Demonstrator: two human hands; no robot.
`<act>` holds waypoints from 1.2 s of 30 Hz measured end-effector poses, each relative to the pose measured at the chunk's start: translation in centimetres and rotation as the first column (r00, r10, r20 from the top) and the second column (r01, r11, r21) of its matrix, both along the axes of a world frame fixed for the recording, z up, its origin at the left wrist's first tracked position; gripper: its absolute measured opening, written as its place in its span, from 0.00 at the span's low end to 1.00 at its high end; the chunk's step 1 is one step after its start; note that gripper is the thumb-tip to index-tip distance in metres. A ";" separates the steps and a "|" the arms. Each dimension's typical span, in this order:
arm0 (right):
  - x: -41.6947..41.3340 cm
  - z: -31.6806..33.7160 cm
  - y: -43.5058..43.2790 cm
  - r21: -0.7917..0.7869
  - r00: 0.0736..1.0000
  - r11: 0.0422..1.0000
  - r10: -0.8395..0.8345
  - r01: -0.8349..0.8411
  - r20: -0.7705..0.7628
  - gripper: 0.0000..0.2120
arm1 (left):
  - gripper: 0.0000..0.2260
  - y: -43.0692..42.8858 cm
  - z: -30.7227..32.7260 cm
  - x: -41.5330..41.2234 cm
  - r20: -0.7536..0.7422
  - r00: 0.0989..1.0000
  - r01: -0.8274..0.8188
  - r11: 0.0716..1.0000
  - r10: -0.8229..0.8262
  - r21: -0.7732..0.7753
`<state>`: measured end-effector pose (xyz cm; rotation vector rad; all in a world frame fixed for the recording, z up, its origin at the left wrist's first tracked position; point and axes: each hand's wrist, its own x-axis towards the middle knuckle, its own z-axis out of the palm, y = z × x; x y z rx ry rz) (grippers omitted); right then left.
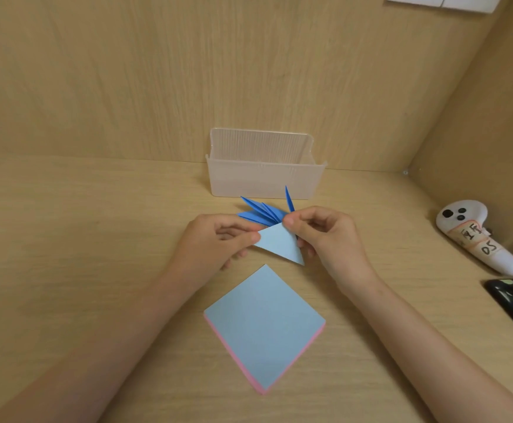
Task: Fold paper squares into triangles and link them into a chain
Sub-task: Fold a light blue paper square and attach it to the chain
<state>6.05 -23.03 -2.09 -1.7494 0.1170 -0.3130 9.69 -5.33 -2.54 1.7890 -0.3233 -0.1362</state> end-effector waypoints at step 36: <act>-1.1 0.5 0.2 -0.447 0.886 0.764 0.405 -0.464 -0.227 0.06 | 0.05 0.0 0.2 -0.1 0.151 0.989 -0.005 0.998 -0.006 0.068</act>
